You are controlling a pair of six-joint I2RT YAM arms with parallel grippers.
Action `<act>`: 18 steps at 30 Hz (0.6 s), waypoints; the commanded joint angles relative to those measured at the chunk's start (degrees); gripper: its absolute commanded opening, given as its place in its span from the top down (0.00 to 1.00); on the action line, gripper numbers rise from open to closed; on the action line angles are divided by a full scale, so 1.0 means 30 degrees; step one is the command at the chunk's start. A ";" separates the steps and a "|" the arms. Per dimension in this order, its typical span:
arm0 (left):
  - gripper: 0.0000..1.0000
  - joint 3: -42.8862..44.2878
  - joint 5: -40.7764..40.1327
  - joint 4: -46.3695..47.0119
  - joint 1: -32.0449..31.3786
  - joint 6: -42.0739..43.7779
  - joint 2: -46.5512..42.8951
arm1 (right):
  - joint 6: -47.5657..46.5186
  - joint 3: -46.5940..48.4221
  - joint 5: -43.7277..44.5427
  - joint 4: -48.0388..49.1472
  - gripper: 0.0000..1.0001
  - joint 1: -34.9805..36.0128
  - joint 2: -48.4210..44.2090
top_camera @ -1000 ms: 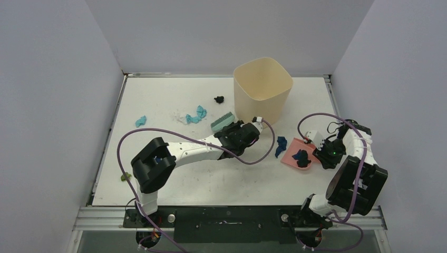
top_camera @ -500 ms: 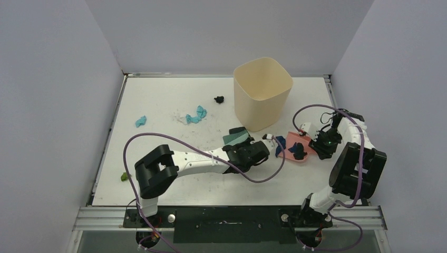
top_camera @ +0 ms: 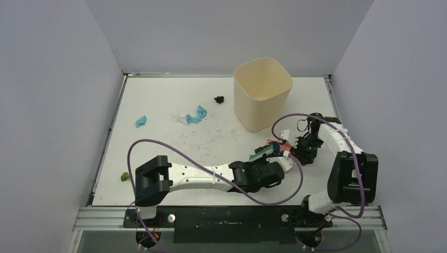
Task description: Sweep away the paper scraps from the table
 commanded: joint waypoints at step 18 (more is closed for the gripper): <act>1.00 -0.0144 -0.2867 0.0857 -0.2472 -0.2126 -0.7732 | 0.0214 -0.1539 -0.4804 -0.0375 0.95 -0.0231 -0.4458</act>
